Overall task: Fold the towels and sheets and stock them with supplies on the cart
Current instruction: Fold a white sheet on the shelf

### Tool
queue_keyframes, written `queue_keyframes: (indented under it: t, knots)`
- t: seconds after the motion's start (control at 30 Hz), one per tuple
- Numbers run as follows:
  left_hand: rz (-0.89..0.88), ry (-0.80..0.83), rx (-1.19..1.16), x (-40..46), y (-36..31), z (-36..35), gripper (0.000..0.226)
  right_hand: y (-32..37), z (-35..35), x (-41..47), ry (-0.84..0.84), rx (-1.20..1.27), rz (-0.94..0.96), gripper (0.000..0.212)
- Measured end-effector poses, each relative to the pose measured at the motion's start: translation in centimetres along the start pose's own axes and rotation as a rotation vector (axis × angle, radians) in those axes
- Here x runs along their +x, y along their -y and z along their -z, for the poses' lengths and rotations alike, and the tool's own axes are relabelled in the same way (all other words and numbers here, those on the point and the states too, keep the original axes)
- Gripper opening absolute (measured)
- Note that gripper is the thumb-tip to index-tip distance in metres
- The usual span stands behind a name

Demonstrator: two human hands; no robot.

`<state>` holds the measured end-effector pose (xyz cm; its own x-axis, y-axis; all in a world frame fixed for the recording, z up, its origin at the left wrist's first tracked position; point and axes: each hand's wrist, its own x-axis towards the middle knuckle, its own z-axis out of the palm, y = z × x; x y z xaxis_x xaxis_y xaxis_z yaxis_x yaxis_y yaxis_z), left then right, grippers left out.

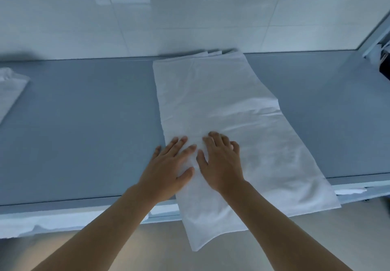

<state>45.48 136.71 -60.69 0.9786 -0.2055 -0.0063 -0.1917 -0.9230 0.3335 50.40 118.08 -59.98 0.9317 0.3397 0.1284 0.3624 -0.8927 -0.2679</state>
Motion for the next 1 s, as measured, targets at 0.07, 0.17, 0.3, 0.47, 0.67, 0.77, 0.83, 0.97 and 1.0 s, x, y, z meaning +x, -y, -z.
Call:
queue_keyframes:
  t: [0.07,0.17,0.3,0.47,0.67,0.77,0.83,0.97,1.0]
  knots:
    - [-0.002,-0.072,-0.034,-0.9,1.0,0.5,0.055,1.5,-1.0,1.6,0.081,0.011,0.091,0.057]
    - [0.044,-0.183,-0.034,0.1,3.2,1.7,0.054,2.4,-2.6,2.6,0.168,-0.021,0.132,0.065]
    - [0.119,-0.053,-0.01,5.1,3.9,1.8,0.065,2.9,-3.0,1.4,0.175,-0.039,0.121,0.07]
    - [0.269,-0.046,-0.054,9.7,3.9,0.7,0.069,3.7,-2.9,0.2,0.182,-0.049,0.11,0.074]
    - [0.267,-0.076,0.027,10.8,4.9,1.1,0.069,3.8,-2.7,0.1,0.2,0.036,0.103,0.076]
    - [0.252,-0.077,0.055,10.7,5.0,0.8,0.07,0.6,-1.2,2.5,0.1,0.113,0.091,0.071]
    - [0.238,-0.088,0.061,10.6,5.2,0.6,0.07,-4.0,0.5,5.9,0.01,0.056,0.069,0.066]
    - [0.233,-0.087,0.058,10.1,5.3,0.3,0.07,-12.7,2.8,11.5,0.148,-0.049,0.061,0.063]
    - [0.234,-0.088,0.062,10.0,5.2,0.2,0.07,-13.7,2.7,11.7,0.186,-0.044,0.053,0.064]
